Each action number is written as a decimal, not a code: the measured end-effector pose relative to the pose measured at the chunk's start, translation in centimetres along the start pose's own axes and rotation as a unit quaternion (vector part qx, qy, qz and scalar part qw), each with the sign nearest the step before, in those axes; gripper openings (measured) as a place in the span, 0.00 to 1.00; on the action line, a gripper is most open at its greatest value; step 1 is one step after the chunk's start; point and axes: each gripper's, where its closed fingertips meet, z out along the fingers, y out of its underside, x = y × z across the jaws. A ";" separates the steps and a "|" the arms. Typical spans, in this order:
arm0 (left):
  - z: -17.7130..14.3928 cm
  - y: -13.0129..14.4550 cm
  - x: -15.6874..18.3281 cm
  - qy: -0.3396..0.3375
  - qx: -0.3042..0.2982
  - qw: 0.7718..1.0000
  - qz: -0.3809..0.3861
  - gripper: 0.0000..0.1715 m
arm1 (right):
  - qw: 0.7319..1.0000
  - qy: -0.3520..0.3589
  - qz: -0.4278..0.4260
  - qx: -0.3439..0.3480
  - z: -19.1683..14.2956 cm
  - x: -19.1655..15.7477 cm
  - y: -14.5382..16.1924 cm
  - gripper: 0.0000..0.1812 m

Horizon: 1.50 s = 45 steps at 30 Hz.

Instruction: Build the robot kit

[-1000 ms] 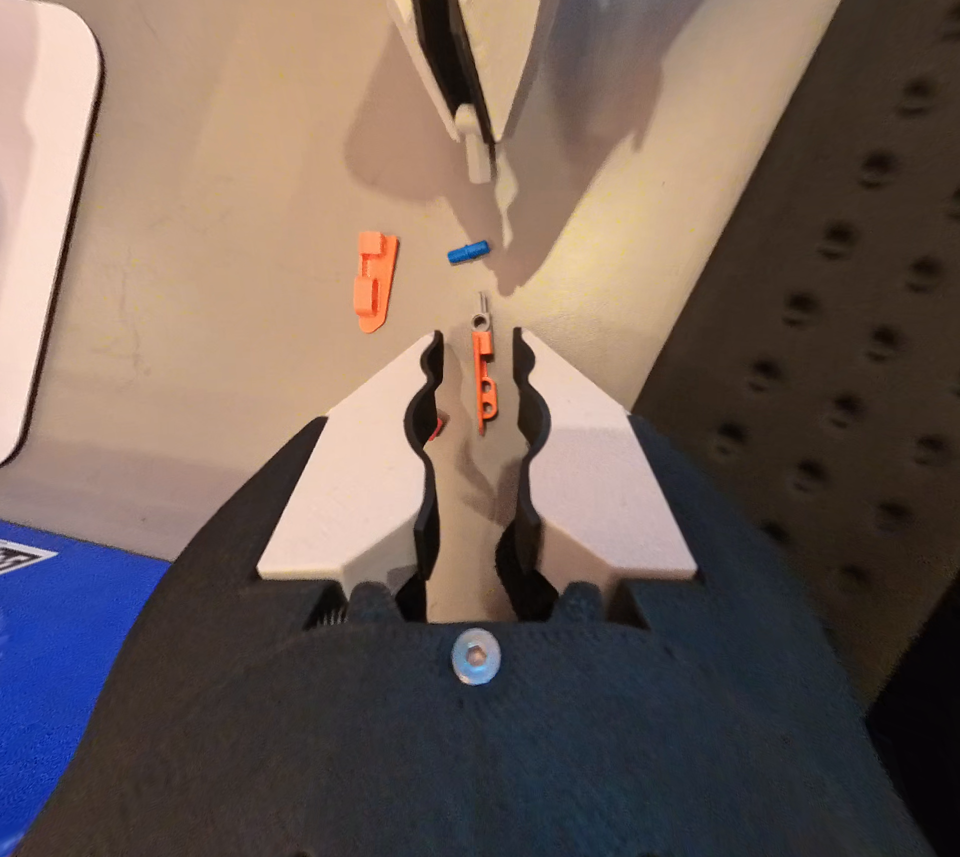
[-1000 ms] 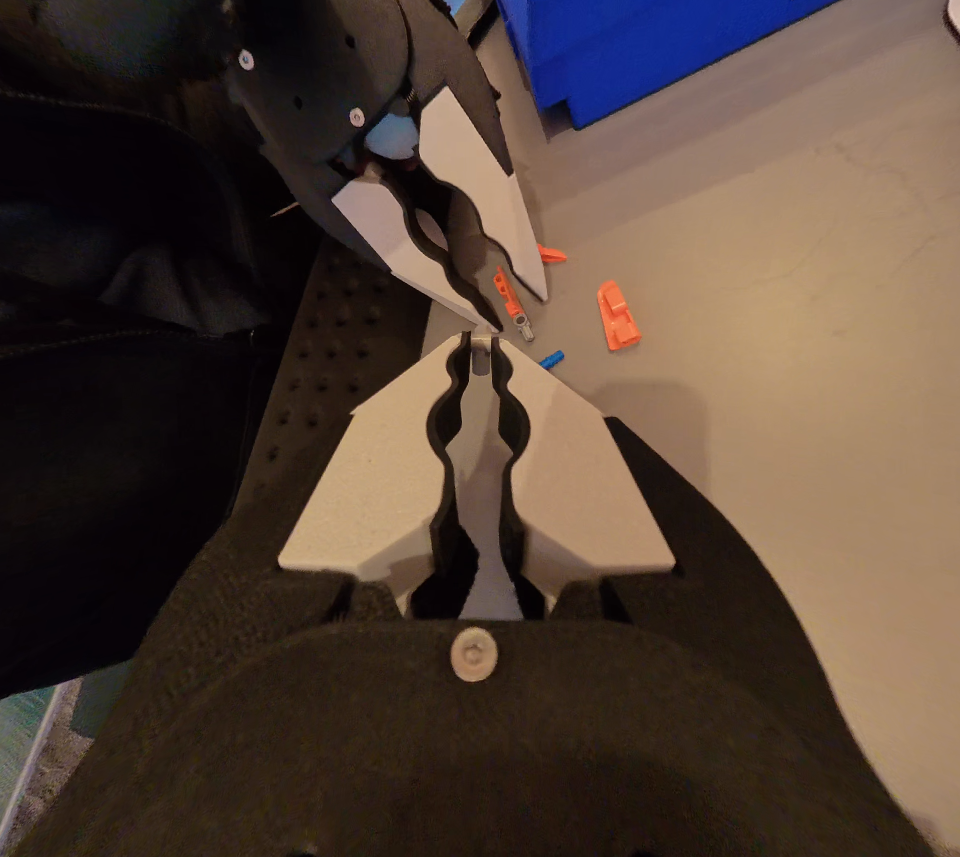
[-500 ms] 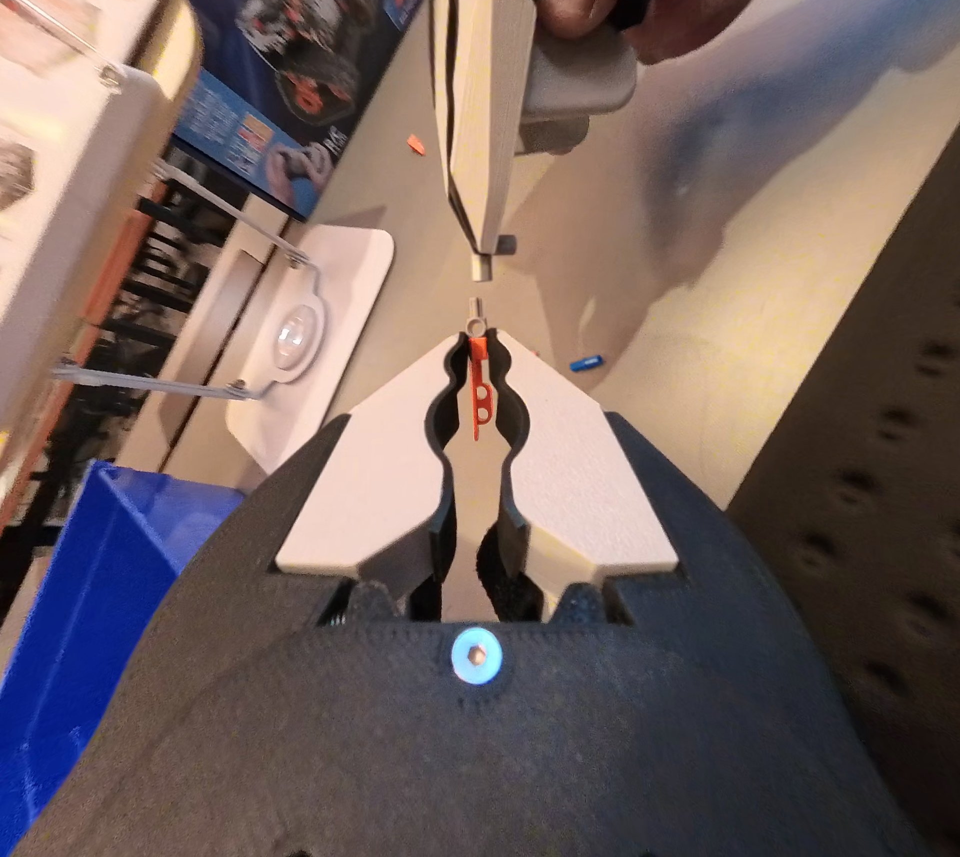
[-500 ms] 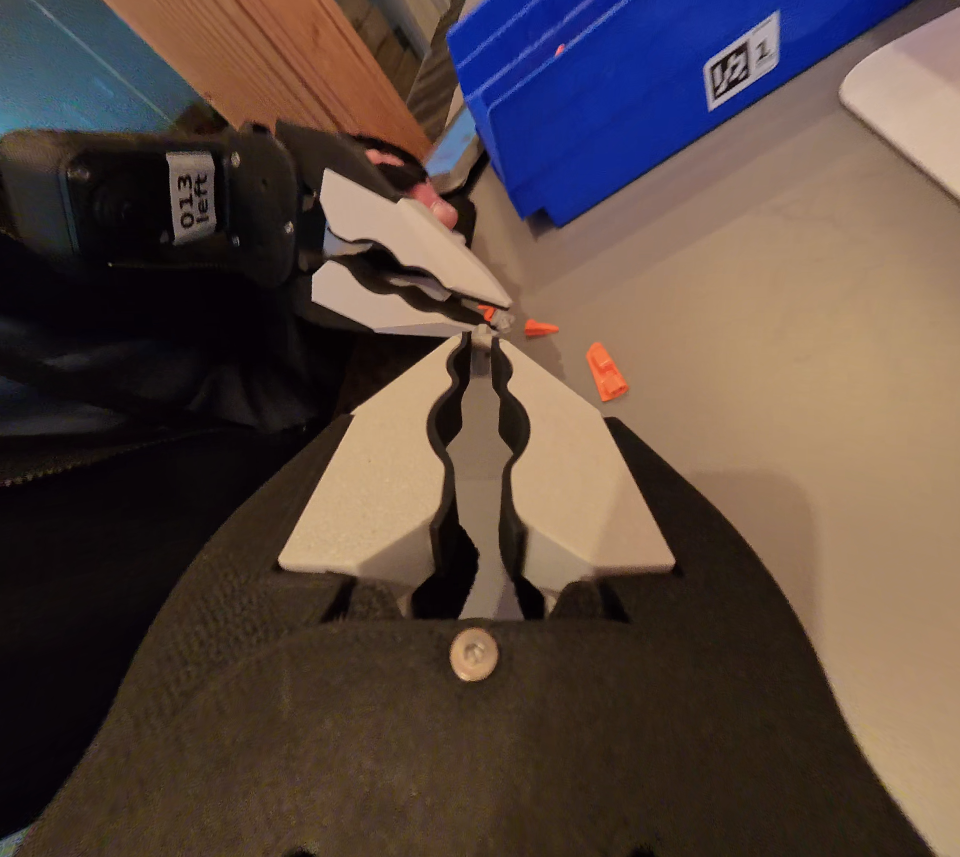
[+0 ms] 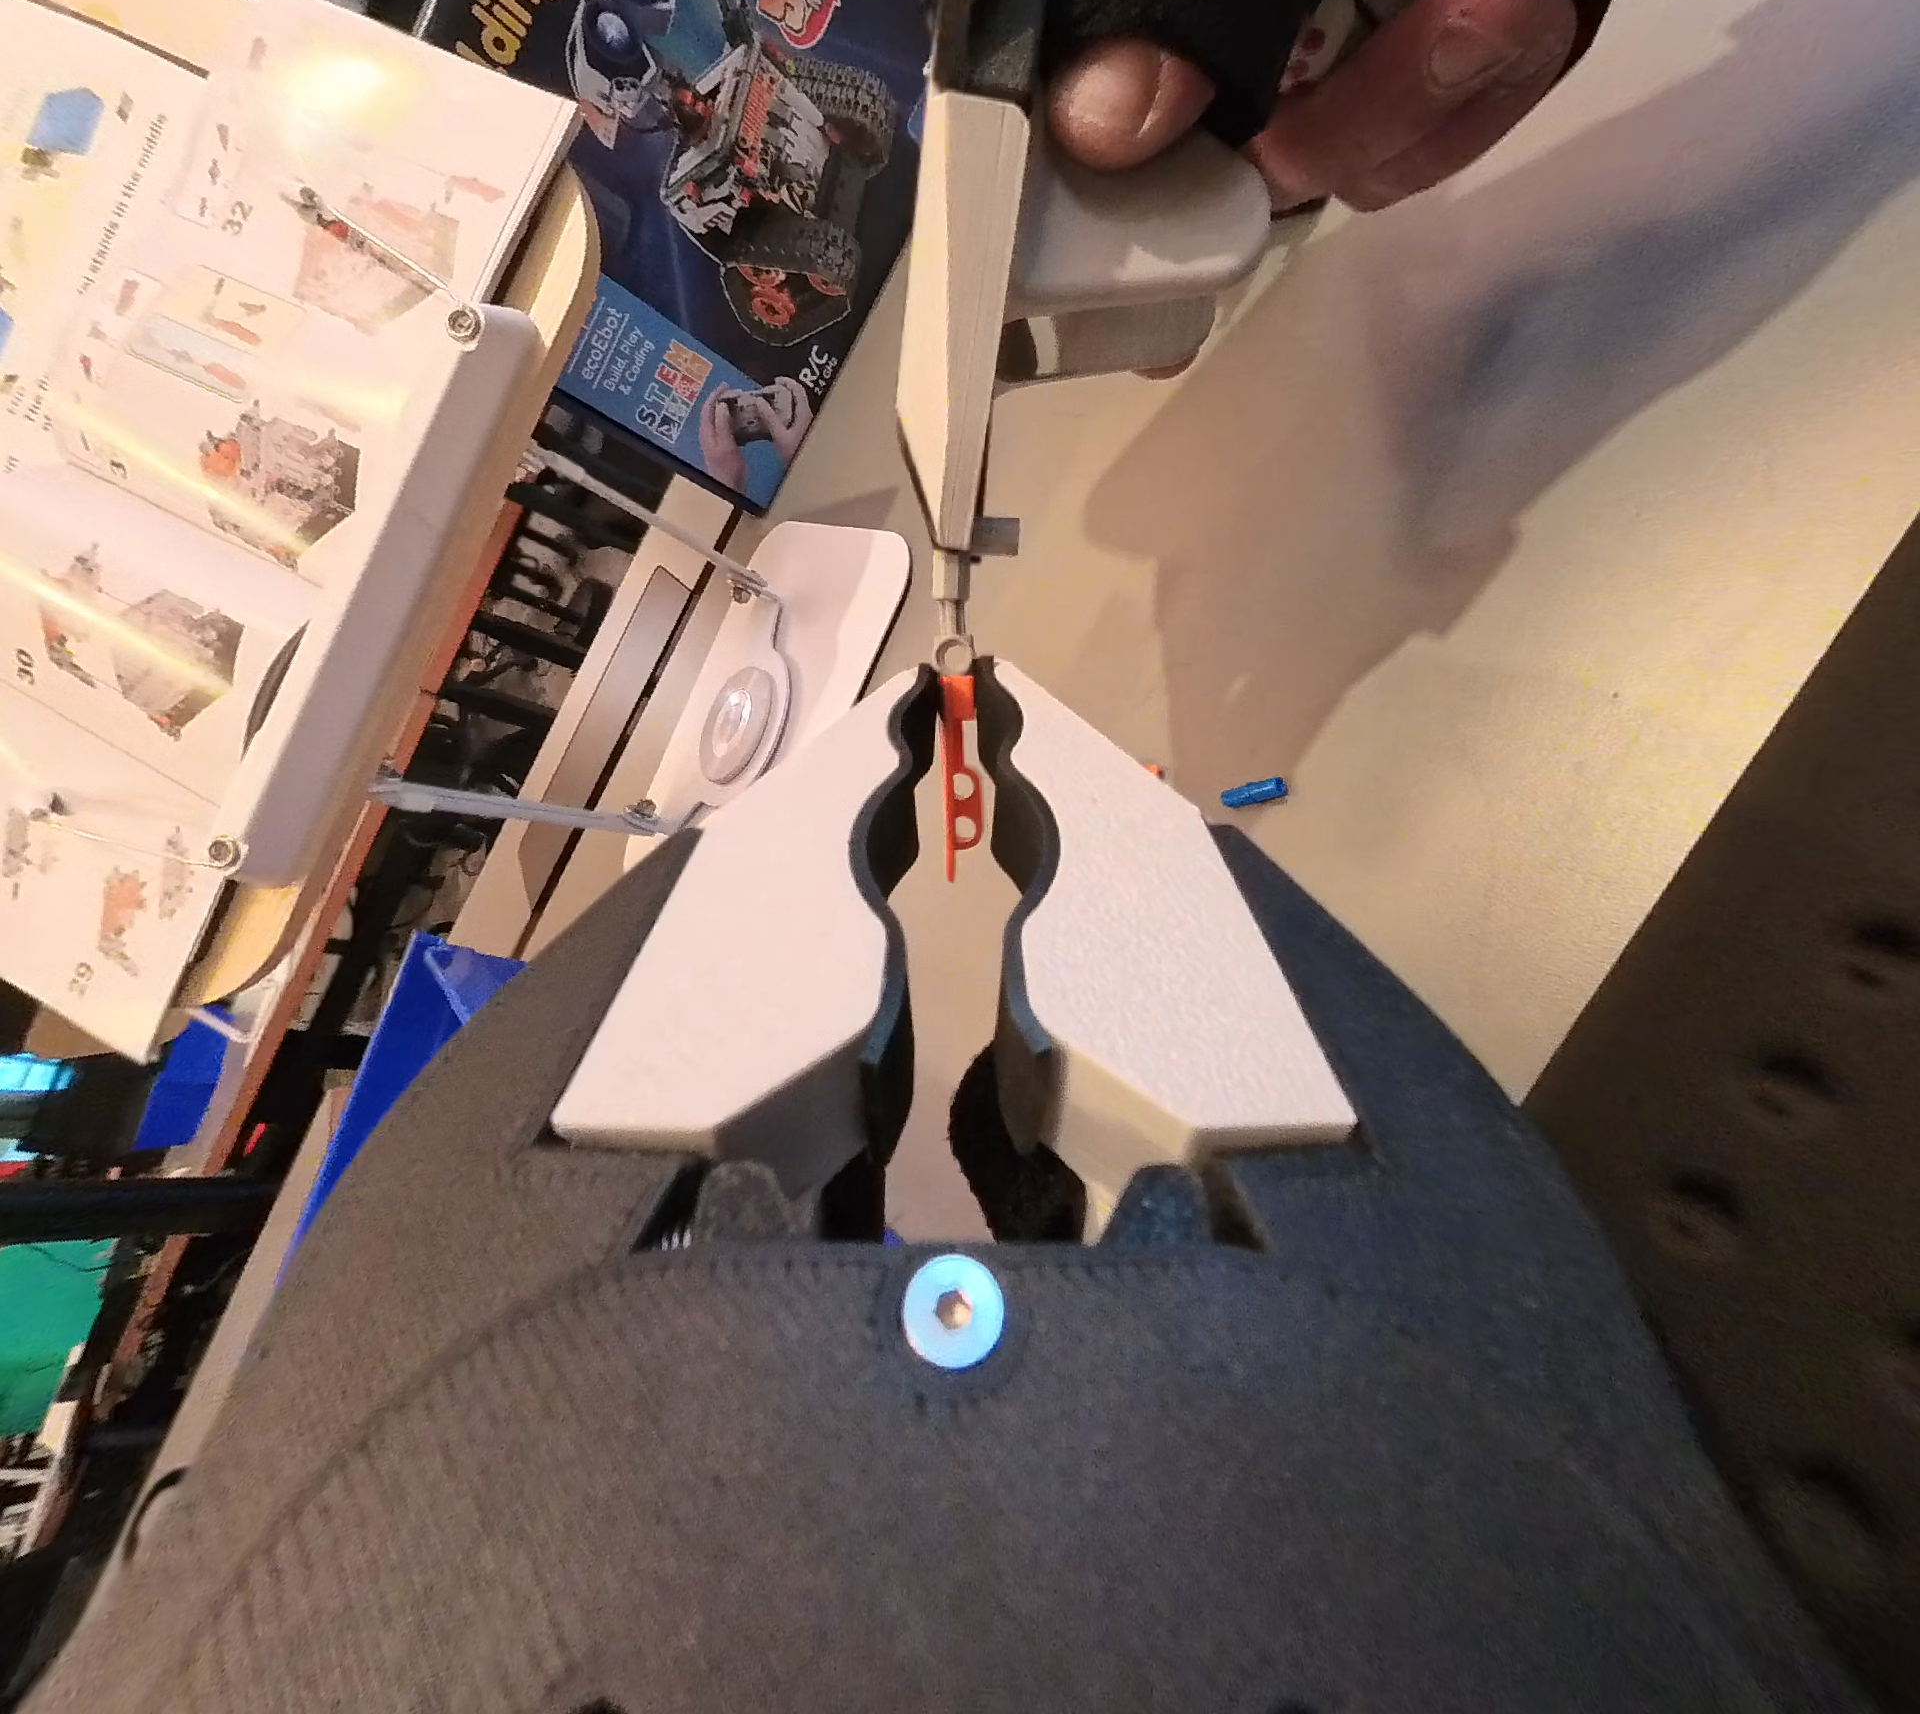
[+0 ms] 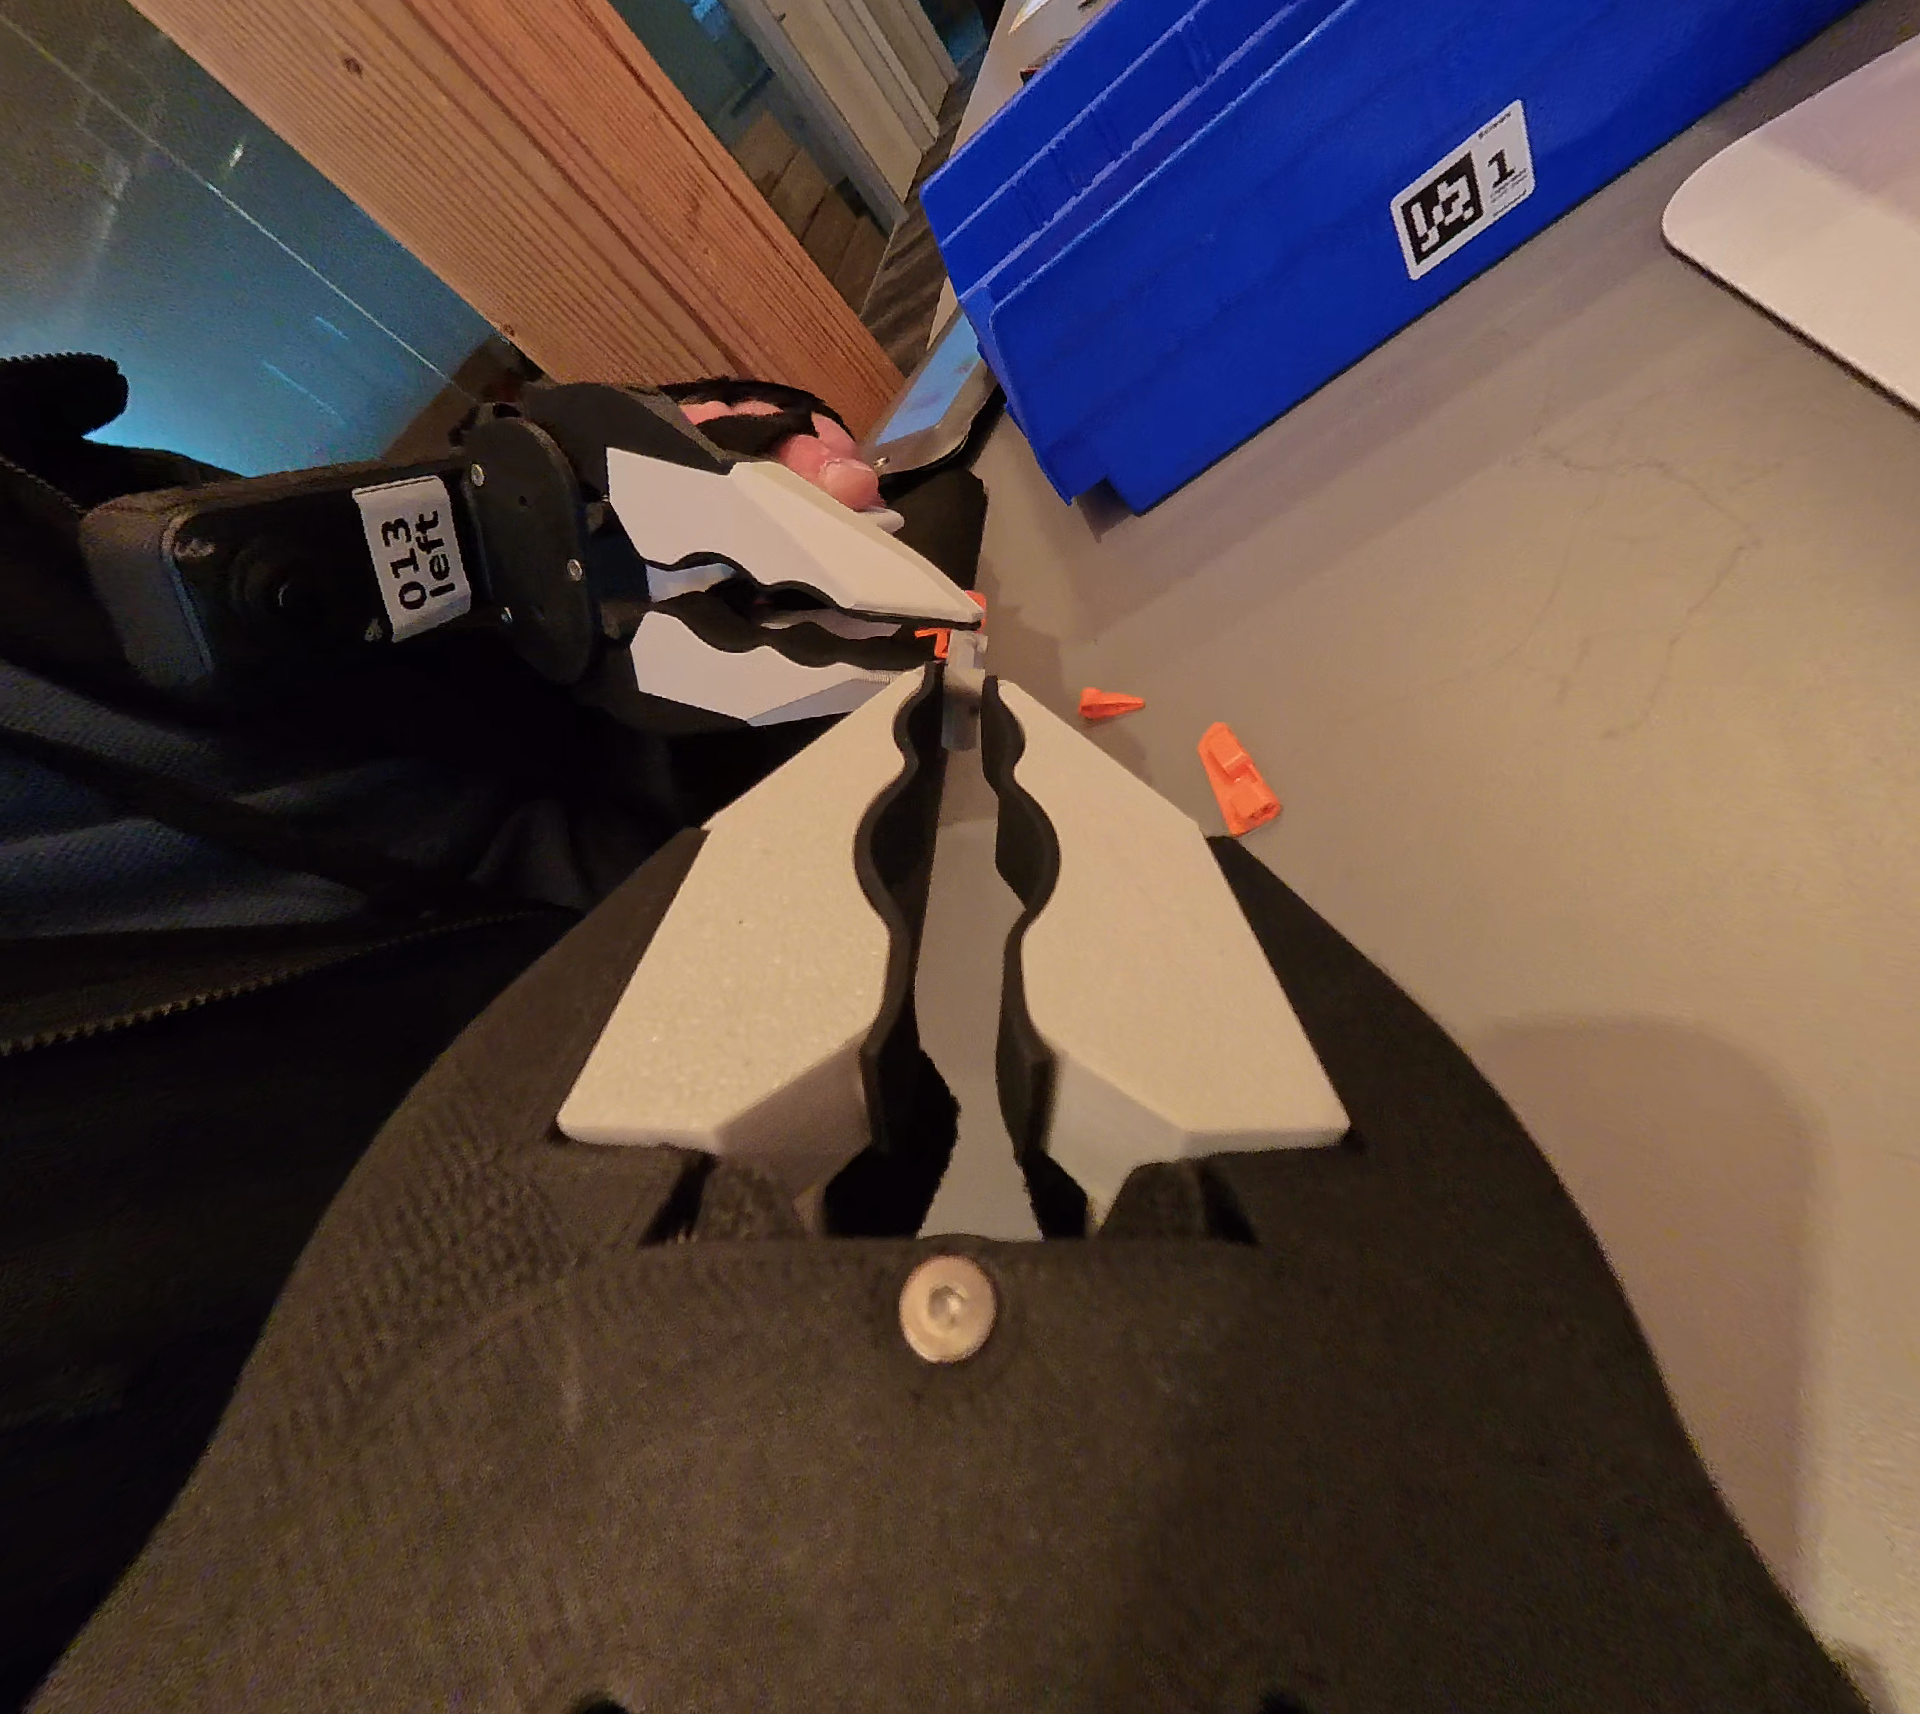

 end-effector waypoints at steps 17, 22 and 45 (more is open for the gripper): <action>-0.6 -0.9 0.6 -0.010 0.020 0.997 0.072 0.02 | 0.998 -0.040 0.018 -0.036 0.4 -0.8 0.6 0.02; -0.5 -0.6 0.8 -0.004 0.014 0.998 0.068 0.02 | 0.998 -0.032 0.015 -0.042 0.7 -0.5 0.9 0.02; -0.8 -0.7 -1.7 0.000 0.047 0.997 -0.067 0.04 | 0.997 0.043 -0.054 -0.024 1.0 -1.0 -1.5 0.02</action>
